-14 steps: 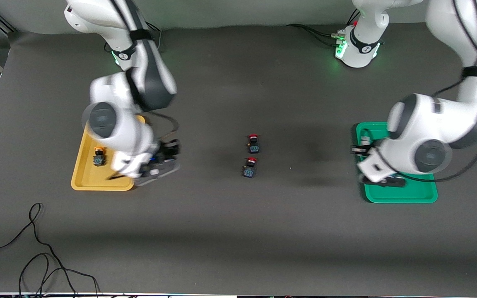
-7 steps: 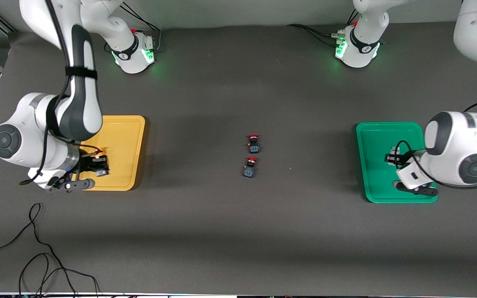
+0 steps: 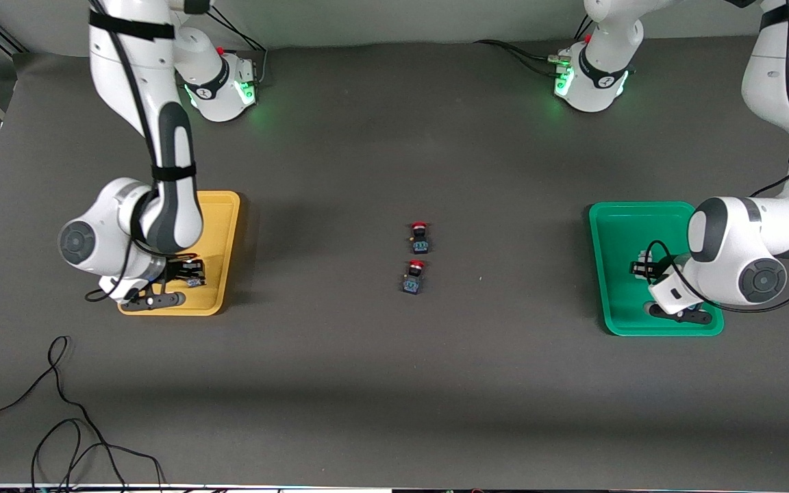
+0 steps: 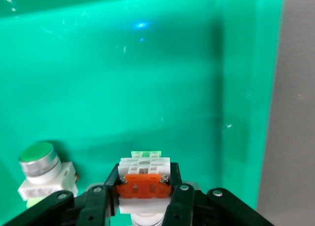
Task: Place green and yellow buttons in trays
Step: 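Carry the yellow button to its tray while the left gripper carries orange to green tray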
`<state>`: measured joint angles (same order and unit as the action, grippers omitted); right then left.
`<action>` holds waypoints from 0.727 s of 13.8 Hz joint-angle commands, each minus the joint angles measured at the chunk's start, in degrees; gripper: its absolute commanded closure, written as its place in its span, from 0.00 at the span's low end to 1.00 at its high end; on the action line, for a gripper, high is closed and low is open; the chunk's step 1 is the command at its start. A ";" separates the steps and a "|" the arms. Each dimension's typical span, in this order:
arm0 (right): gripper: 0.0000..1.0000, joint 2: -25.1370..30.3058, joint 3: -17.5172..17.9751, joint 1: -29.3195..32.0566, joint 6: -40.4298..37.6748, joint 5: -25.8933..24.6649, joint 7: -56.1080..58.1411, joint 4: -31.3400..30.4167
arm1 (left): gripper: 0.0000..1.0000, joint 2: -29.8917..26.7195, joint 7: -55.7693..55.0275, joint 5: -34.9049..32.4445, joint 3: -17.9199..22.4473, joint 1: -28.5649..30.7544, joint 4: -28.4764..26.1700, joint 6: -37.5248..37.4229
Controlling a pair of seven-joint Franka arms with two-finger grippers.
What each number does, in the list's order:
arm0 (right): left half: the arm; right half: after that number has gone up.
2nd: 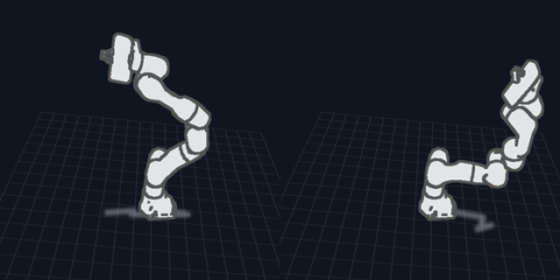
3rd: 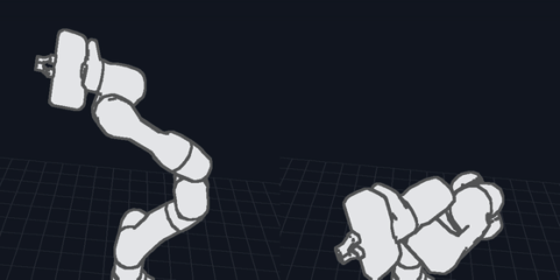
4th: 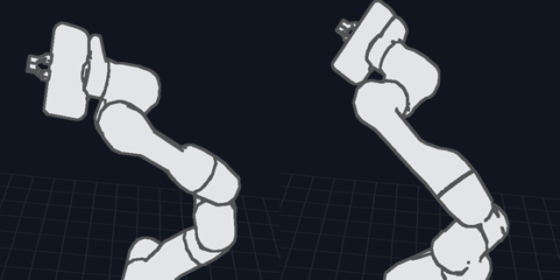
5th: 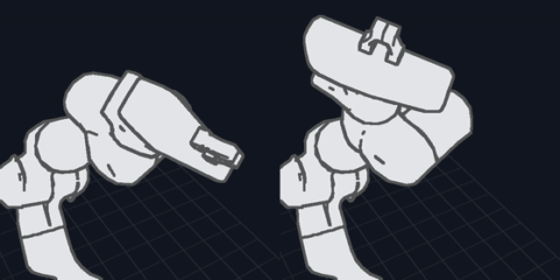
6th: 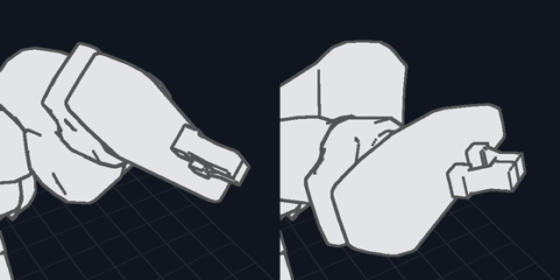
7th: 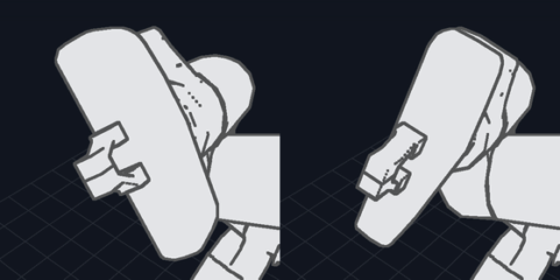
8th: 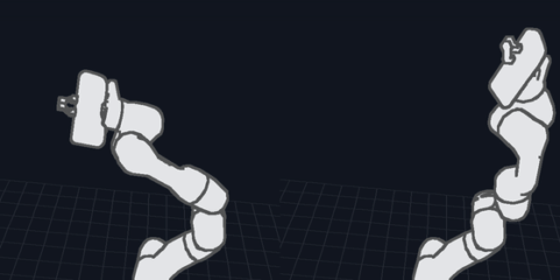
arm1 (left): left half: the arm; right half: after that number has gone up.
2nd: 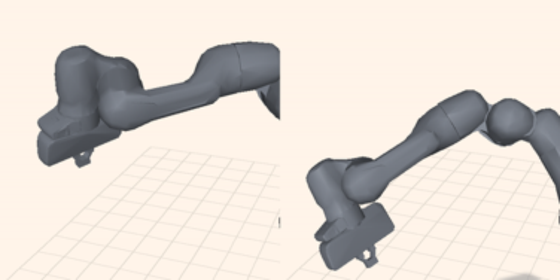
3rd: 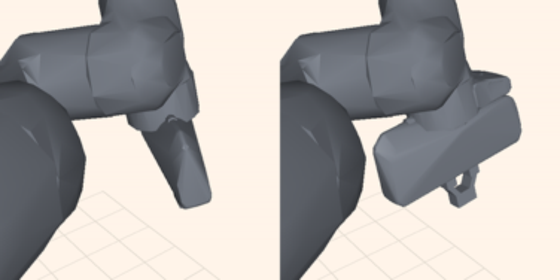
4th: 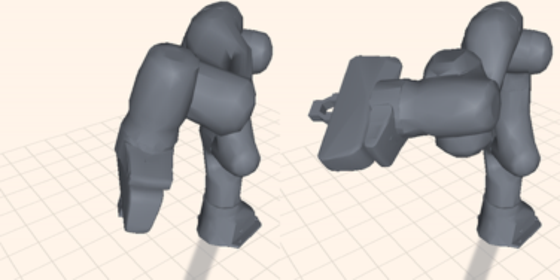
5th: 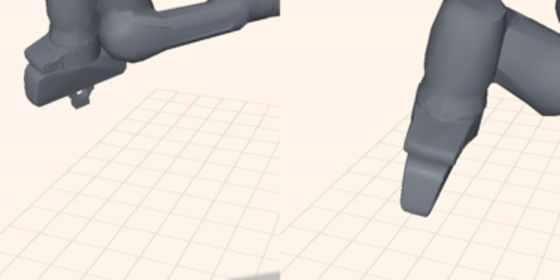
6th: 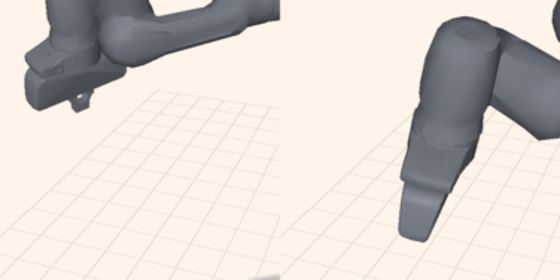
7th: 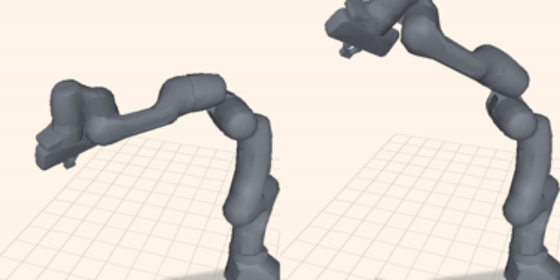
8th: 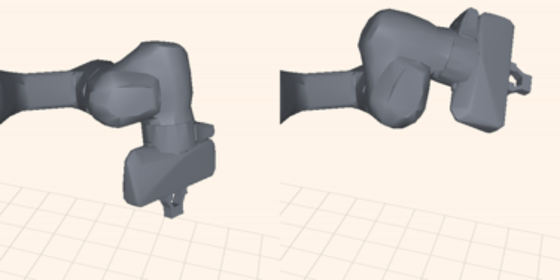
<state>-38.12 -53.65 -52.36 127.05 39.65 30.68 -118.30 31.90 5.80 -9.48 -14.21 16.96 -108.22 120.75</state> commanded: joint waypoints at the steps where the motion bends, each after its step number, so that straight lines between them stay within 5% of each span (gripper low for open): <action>1: 0.00 0.06 -0.93 -0.46 -0.83 1.66 1.22 0.88 | 1.00 -0.35 -0.43 -0.72 0.15 0.36 -2.35 2.73; 3: 0.00 1.72 -1.37 -1.33 -3.81 1.66 0.79 1.40 | 0.97 -0.52 -0.53 -0.72 0.15 0.18 -2.00 2.30; 4: 0.00 3.04 -1.72 -1.51 -4.87 0.96 -0.96 2.36 | 0.28 -0.79 -0.35 -0.72 0.15 -0.08 -1.74 1.95; 5: 0.00 4.36 -2.25 -1.69 -6.36 0.26 -1.58 2.89 | 0.01 -1.31 0.35 -0.80 0.07 0.27 -1.65 1.68; 10: 0.00 5.86 -13.56 -12.03 -21.72 -7.48 -10.01 12.28 | 0.01 -7.89 0.44 -0.72 -0.46 -0.52 3.17 -9.62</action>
<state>-33.33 -62.39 -59.07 111.47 34.94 25.74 -109.68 28.79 5.80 -9.60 -14.65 16.99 -106.77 117.50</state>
